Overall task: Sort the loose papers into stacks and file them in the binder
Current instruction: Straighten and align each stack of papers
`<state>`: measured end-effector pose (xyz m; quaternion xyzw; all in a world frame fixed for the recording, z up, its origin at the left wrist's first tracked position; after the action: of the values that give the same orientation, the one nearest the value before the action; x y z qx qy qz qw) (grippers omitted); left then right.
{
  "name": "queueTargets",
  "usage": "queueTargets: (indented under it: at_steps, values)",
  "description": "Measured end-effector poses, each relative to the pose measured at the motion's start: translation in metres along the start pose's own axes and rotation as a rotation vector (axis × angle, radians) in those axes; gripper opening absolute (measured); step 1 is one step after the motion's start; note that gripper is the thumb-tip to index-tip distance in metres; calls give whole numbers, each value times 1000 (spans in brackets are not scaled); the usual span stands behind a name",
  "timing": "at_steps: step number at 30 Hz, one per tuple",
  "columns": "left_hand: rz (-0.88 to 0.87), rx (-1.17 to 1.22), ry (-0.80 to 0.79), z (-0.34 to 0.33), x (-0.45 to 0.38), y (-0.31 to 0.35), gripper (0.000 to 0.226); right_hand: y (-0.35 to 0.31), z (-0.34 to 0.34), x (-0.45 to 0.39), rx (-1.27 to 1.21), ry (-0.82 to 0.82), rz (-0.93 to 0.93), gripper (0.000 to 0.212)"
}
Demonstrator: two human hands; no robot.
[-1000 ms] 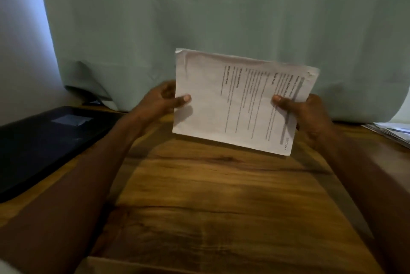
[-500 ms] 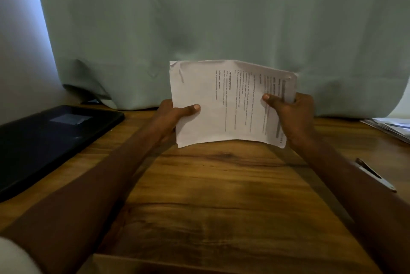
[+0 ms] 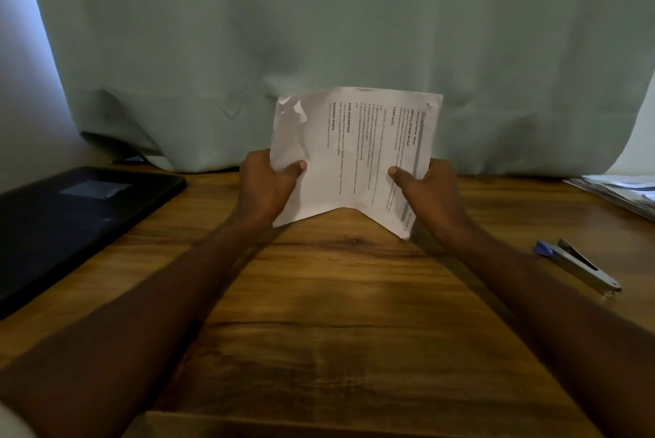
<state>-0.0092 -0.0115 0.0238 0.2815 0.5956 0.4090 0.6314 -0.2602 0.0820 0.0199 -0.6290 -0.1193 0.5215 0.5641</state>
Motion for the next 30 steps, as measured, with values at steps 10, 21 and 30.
queueTargets:
  at_steps: [10,21,30]
  values:
    - [-75,-58,-39,-11,16,-2,56,0,-7,3,306,-56,69,44]
    - [-73,-118,-57,-8,14,-3,56,1,-1,0,353,-43,20,49]
    - [229,205,-125,-7,5,-26,65,26,9,-7,-329,-16,-319,37]
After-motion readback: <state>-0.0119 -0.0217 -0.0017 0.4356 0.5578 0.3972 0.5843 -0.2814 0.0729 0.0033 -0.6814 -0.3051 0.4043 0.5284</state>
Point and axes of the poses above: each hand's wrist, its own x-axis away from the middle knuckle, its own z-axis out of the back of the hand, y = z × x, the point moved 6 cm from there along -x, towards the middle knuckle, and after that the axes turned 2 degrees about -y, right-handed, at the moved point
